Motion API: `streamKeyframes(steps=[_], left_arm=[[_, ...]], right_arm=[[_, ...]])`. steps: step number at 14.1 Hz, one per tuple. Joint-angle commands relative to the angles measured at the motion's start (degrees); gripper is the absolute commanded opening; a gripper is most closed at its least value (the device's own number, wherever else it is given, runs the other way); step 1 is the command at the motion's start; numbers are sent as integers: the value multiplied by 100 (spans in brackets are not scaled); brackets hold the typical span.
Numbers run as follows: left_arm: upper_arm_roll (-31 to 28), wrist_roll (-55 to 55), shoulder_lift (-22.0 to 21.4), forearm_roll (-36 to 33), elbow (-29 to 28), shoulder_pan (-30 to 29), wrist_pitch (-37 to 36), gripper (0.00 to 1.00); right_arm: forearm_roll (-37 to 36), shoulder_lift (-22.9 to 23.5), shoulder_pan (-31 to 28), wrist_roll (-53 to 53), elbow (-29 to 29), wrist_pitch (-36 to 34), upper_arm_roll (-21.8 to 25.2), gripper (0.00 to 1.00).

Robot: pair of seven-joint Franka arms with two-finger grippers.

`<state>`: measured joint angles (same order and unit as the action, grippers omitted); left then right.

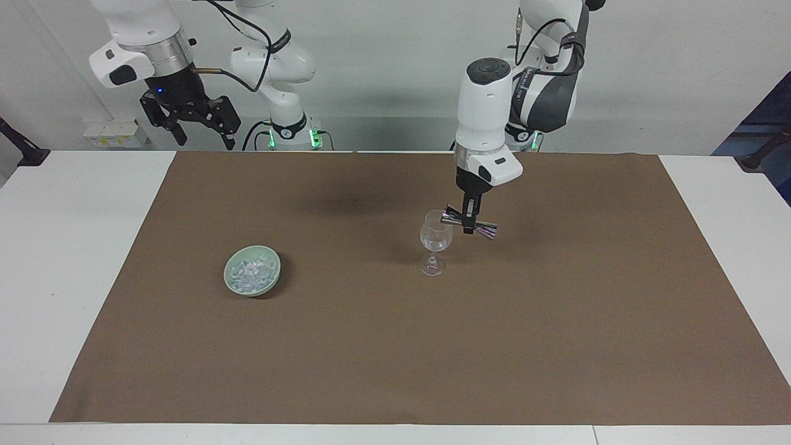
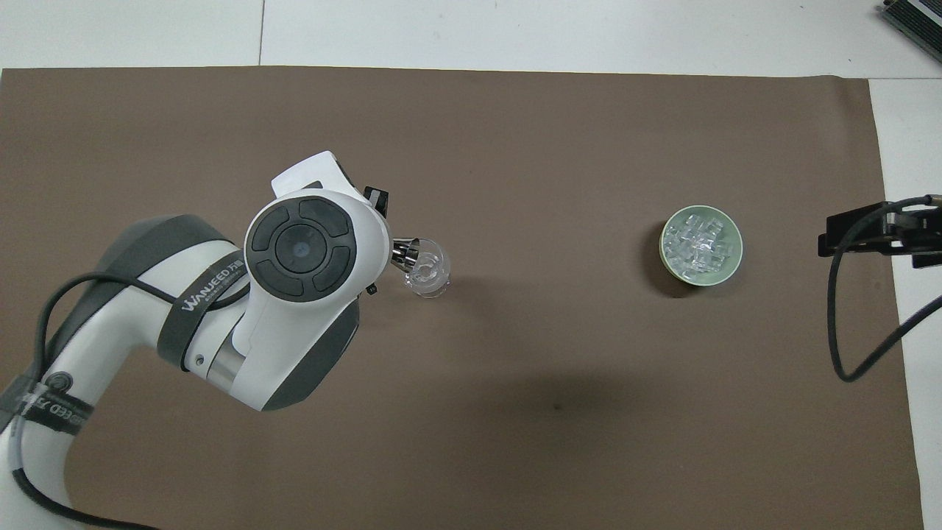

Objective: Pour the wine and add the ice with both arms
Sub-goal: 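Hold the metal cup tipped over the glass with the left gripper, then carry the metal cup back with the left gripper while the right gripper reaches the bowl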

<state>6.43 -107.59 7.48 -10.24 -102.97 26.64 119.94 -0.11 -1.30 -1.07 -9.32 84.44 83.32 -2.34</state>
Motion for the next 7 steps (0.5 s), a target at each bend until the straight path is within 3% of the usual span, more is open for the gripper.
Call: streamKeyframes(steps=[1, 7], left_arm=[[-98, -122, 60, -144, 181, 140, -191, 0], [-55, -113, 34, -48, 155, 114, -76, 0]], right_arm=[[143, -187, -7, 70, 274, 150, 41, 100], [143, -266, 2, 176, 432, 352, 41, 100]])
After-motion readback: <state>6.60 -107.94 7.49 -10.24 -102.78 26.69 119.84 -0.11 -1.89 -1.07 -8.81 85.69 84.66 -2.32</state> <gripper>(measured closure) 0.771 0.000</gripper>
